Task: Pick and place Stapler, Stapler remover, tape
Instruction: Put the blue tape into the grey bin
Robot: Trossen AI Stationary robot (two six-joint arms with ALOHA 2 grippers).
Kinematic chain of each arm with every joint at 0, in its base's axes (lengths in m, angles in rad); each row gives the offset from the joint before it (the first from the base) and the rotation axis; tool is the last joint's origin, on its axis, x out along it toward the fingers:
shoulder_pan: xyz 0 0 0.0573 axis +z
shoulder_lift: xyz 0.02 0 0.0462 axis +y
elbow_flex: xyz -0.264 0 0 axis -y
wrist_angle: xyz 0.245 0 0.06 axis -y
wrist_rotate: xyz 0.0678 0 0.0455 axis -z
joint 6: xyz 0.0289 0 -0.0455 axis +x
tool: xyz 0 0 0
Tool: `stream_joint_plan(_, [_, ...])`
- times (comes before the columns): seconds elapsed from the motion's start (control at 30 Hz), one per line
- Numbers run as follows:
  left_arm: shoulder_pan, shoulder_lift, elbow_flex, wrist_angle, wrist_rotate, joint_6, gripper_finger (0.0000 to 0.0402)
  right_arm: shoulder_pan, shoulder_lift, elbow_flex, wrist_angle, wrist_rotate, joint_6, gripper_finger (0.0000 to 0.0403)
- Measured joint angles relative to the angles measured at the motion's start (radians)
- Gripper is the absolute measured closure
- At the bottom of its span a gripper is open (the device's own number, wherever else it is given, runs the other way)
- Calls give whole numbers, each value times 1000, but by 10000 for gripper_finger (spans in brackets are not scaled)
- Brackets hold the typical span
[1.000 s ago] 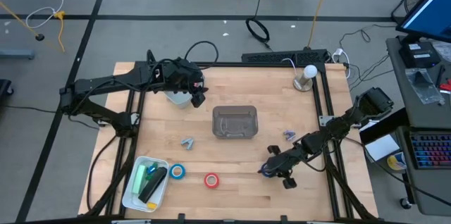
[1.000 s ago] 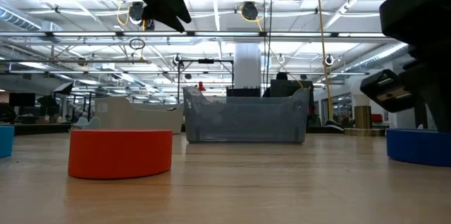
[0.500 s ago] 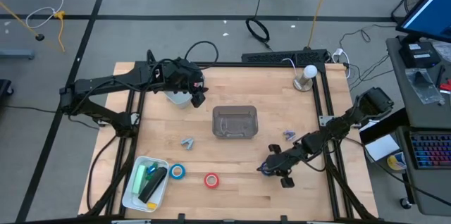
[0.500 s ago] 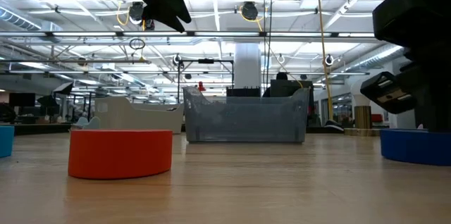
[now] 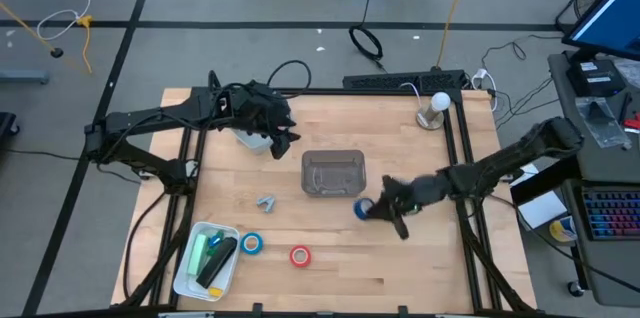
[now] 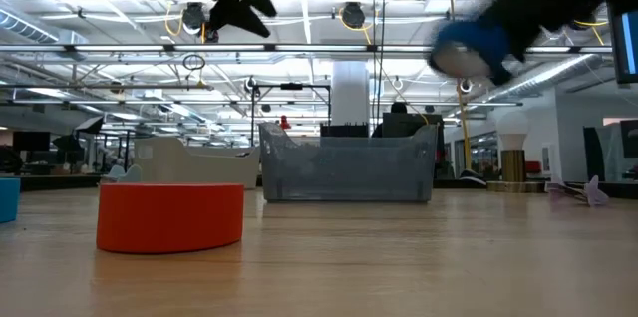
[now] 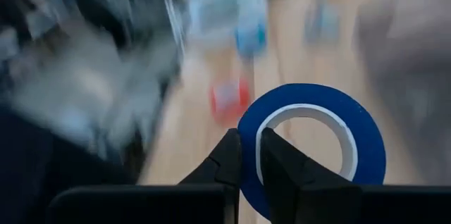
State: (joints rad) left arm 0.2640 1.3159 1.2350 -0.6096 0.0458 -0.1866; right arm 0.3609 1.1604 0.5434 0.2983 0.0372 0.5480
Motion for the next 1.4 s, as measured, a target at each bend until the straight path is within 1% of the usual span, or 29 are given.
stream_joint_plan(0.13, [-18,0,0,92,141,1,183,-83,-77,3,149,60,-51,379])
stream_joint_plan(0.2, [-31,0,0,156,208,0,183,-121,-91,3,199,86,-93,379])
stream_joint_plan(0.27, [-46,0,0,233,248,-4,183,-158,-95,2,282,99,-143,379])
stream_joint_plan(0.4, [-86,20,1,419,268,-20,183,-220,-89,3,428,94,-265,379])
stream_joint_plan(0.53, [-117,69,1,595,272,-106,183,-261,-81,3,559,90,-373,379])
stream_joint_plan(0.63, [-129,121,1,680,271,-150,183,-285,-82,3,629,39,-418,379])
stream_joint_plan(0.73, [-131,176,1,738,271,-206,183,-300,-82,4,664,10,-440,379])
stream_joint_plan(0.93, [-128,265,1,916,269,-289,183,-322,-82,4,648,10,-468,379])
stream_joint_plan(1.07, [-129,305,0,992,270,-333,183,-336,-83,4,642,10,-489,379])
stream_joint_plan(1.27, [-130,336,0,1075,300,-375,183,-363,-83,5,586,10,-489,379])
stream_joint_plan(1.4, [-130,336,0,1077,302,-377,189,-371,-83,6,582,8,-490,379])
